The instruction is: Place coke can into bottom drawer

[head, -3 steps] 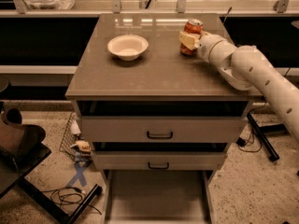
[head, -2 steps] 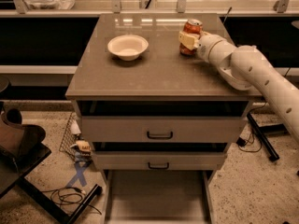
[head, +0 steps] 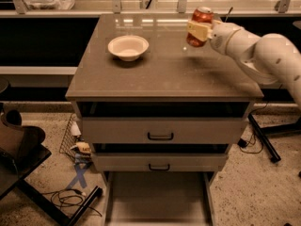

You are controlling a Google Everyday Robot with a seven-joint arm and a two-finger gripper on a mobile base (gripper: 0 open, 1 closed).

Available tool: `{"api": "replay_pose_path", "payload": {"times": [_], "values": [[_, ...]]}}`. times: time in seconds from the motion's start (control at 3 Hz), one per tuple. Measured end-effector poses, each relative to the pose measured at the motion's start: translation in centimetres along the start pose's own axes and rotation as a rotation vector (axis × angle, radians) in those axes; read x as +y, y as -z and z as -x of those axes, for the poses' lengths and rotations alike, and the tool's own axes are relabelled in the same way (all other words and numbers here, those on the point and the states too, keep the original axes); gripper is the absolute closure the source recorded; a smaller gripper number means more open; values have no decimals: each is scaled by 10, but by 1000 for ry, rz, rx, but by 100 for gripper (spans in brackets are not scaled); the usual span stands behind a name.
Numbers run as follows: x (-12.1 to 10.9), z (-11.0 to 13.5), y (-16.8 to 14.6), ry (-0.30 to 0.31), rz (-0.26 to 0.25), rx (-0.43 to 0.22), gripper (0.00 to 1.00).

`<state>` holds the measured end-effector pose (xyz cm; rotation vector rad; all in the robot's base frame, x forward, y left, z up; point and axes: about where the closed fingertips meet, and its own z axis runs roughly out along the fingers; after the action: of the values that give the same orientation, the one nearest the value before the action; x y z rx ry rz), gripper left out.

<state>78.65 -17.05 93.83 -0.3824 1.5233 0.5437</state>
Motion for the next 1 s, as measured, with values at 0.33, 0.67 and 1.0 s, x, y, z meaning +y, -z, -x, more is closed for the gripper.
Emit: {"api": "replay_pose_path", "payload": {"times": [0.33,0.67,1.0], "values": [[13,23,56,-16,35,7,100],[30,18,155,-7,10,61,100],[45,-18,228,-23,27,112,100]]}}
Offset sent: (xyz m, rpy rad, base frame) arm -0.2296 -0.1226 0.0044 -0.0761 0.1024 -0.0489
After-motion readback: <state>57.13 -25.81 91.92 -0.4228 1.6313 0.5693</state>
